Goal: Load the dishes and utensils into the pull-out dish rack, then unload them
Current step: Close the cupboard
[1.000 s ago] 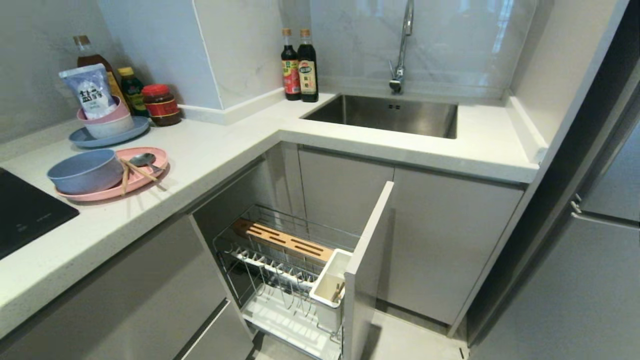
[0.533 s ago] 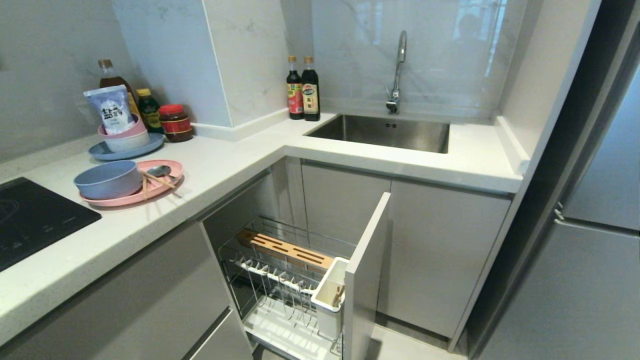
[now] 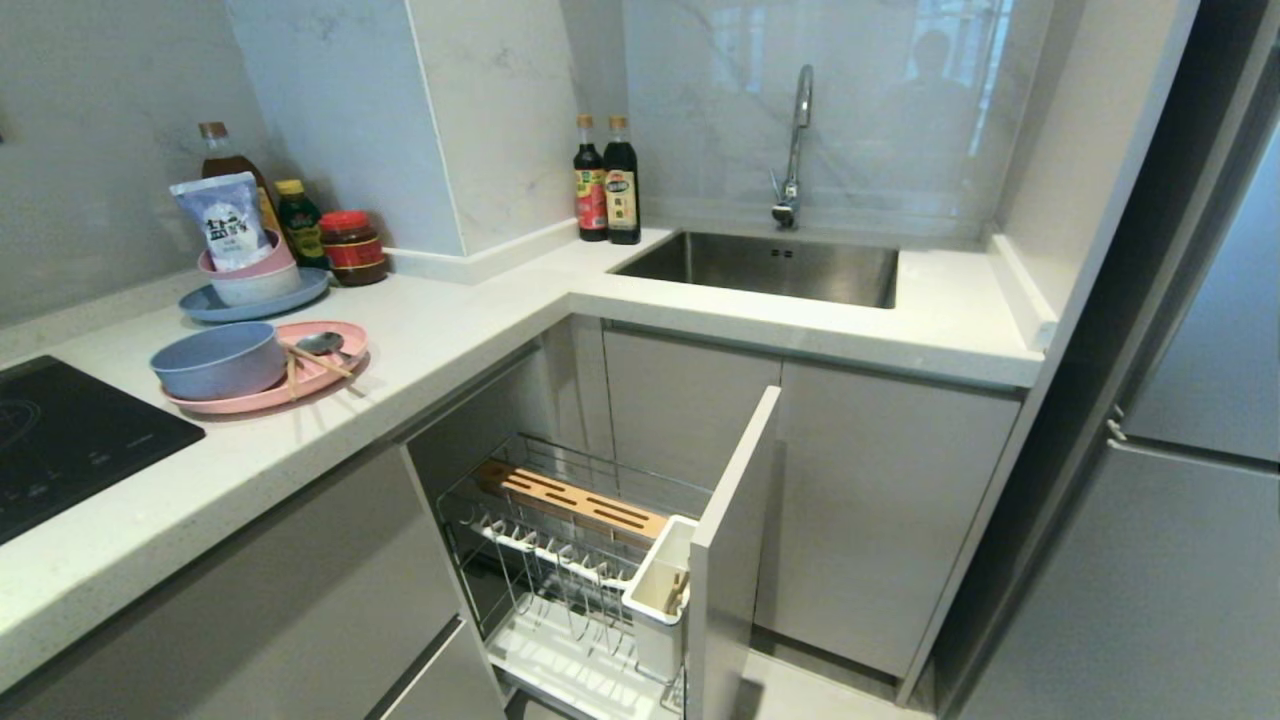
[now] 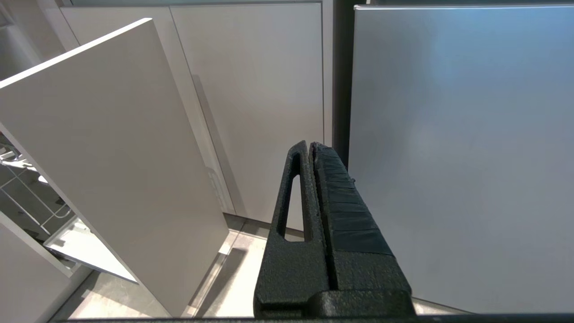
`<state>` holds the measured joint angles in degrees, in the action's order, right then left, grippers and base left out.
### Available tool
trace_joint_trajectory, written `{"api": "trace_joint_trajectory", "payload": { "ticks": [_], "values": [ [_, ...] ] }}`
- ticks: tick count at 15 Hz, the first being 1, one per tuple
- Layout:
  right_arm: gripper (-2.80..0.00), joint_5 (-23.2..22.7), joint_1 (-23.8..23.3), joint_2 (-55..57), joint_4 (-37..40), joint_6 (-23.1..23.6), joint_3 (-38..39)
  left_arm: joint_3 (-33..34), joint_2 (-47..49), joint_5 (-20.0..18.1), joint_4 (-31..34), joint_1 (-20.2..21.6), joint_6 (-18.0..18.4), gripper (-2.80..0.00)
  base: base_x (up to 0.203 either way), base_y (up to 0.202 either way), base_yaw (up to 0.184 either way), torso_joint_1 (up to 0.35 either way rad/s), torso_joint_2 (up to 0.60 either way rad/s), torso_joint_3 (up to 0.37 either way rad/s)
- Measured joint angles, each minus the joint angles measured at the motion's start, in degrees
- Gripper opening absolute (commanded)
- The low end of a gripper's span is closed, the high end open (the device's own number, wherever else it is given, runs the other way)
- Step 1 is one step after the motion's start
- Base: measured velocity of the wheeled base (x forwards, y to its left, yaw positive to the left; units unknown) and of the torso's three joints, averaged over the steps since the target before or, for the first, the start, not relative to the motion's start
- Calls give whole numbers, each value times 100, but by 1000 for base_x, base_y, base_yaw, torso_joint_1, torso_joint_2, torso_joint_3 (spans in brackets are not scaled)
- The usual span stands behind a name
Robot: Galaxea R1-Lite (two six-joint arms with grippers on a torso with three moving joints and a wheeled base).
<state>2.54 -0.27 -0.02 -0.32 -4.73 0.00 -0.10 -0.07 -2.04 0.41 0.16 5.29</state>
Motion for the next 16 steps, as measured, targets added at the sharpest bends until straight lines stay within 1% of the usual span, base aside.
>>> {"api": "trace_joint_trajectory", "payload": {
  "ticks": [2, 3, 5, 7, 9, 10, 12, 14, 16],
  "values": [
    [-280, 0, 0, 0, -1, 0, 0, -100, 0, -28, -52, -2, 0, -280, 0, 0, 0, 0, 0, 0],
    [-280, 0, 0, 0, -1, 0, 0, -282, 0, -22, -46, -2, -4, -280, 0, 0, 0, 0, 0, 0],
    [-280, 0, 0, 0, 0, 0, 0, -1095, 7, 4, 111, -2, 8, -280, 0, 0, 0, 0, 0, 0],
    [-280, 0, 0, 0, -1, 0, 0, -2317, 61, 42, 571, 0, 13, -280, 0, 0, 0, 0, 0, 0],
    [-280, 0, 0, 0, 2, 0, 0, -3748, 278, 83, 1260, 2, 16, -280, 0, 0, 0, 0, 0, 0],
    [-280, 0, 0, 0, 2, 0, 0, -4559, 507, 98, 1659, 2, 18, -280, 0, 0, 0, 0, 0, 0],
    [-280, 0, 0, 0, 2, 1, 0, -5898, 1239, 130, 2232, 0, -1, -280, 0, 0, 0, 0, 0, 0],
    [-280, 0, 0, 0, -1, 0, 0, -7043, 2192, 142, 2509, -22, -196, -280, 0, 0, 0, 0, 0, 0],
    [-280, 0, 0, 0, -1, 0, 0, -7984, 3268, 140, 2554, -122, -639, -280, 0, 0, 0, 0, 0, 0]
  ]
}}
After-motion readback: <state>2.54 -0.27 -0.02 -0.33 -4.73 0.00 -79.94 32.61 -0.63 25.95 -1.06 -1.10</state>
